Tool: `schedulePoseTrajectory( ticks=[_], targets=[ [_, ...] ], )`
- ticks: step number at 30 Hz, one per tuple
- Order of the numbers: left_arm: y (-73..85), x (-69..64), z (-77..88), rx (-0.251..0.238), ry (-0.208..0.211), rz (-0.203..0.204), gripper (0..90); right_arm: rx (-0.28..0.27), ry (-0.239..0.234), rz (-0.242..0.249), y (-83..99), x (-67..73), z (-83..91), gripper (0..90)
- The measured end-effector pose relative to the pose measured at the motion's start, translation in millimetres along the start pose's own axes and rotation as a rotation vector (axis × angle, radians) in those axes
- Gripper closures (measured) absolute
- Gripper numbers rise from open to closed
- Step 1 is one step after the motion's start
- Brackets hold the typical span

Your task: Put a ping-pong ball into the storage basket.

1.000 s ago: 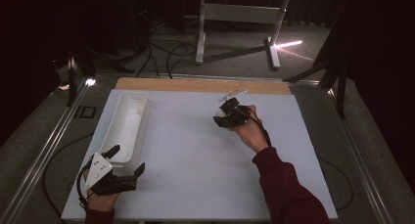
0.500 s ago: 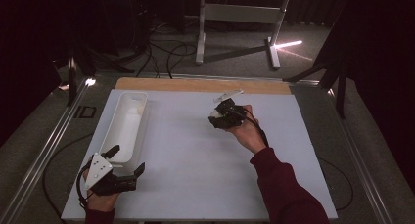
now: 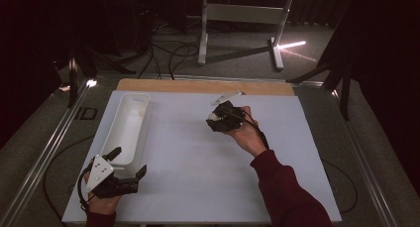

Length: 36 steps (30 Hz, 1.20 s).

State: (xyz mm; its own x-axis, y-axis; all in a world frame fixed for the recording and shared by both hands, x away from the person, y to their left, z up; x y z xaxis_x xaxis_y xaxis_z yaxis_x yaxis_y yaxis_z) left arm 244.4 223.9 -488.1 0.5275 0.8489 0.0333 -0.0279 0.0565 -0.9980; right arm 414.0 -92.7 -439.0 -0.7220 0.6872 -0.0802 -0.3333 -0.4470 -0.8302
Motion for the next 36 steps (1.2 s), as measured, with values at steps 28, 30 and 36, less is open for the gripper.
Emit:
schedulePoseTrajectory(
  ticks=[28,30,36],
  targets=[
    [-0.2,0.0,0.3,-0.001,0.001,0.001,0.2,-0.029,-0.053,0.037,-16.5,21.6,-1.1,50.4],
    [-0.1,-0.1,0.1,-0.001,0.001,0.000,0.2,-0.032,-0.056,0.037,-17.5,23.4,-1.4,50.4],
    [0.0,-0.1,0.1,-0.001,0.000,0.001,0.2,-0.038,-0.067,0.049,-19.8,26.3,-1.2,50.4]
  ],
)
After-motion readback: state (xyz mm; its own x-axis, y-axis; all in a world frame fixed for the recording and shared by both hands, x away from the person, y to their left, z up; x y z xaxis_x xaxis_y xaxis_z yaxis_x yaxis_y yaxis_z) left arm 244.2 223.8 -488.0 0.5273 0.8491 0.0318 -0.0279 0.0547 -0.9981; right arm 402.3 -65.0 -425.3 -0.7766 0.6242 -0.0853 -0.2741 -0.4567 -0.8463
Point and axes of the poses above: each handheld gripper's, and its own axes: z roughly backward along the jaws, y roughly out of its underside, x roughly to its left, the point moved 3 cm from there along -z, roughly forward along the jaws, and after that the axes turned 13 degrees about -x, right-handed, at the moved point
